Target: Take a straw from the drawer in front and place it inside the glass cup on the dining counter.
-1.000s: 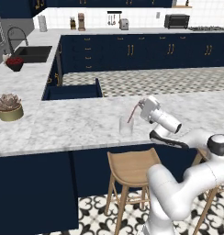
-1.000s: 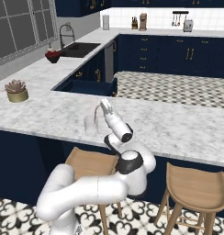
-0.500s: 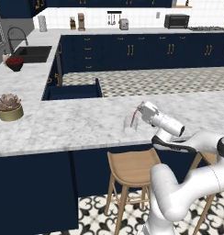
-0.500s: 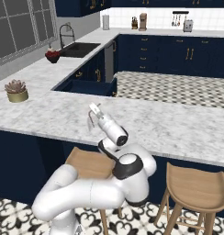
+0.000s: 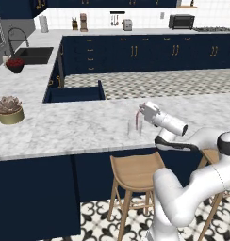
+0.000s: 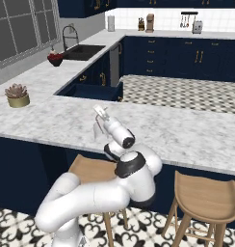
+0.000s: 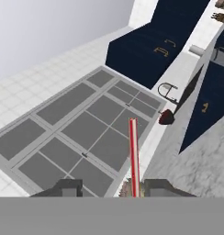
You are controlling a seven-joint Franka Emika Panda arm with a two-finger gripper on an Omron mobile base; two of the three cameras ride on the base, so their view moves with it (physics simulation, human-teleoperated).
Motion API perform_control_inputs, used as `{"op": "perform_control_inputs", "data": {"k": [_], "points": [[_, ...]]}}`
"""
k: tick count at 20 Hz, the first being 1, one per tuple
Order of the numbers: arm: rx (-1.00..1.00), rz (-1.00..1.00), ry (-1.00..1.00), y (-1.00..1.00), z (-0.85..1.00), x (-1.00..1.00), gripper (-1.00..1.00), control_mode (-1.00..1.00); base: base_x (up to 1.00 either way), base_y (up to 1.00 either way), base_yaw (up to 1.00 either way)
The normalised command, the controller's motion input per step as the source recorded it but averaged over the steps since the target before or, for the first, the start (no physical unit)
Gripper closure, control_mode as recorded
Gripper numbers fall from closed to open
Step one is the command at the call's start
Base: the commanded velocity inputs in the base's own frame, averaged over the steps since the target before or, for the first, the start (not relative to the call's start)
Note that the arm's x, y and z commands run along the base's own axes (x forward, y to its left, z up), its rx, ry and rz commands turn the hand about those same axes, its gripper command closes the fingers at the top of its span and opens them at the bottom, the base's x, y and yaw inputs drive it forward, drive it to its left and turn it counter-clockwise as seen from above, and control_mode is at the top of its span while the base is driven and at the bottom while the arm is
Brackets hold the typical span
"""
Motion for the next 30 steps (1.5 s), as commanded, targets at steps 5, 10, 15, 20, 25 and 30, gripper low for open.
{"op": "perform_control_inputs", "data": {"k": [5,10,15,20,25,30], "points": [[-0.01,0.04,-0.01,-0.35,-0.08,0.08,-1.00,-1.00,0.00,0.00,0.00],[-0.11,0.04,-0.01,-0.01,-0.01,0.14,-1.00,-1.00,0.00,0.00,0.00],[-0.36,0.00,0.05,-0.10,0.00,0.00,-1.00,-1.00,0.00,0.00,0.00],[-0.48,0.00,0.32,-0.09,0.00,0.00,-1.00,-1.00,0.00,0.00,0.00],[-0.39,-0.01,0.42,-0.32,0.18,0.00,-1.00,-1.00,0.00,0.00,0.00],[-0.15,-0.01,0.14,-0.20,0.88,-0.02,-1.00,-1.00,0.00,0.00,0.00]]}}
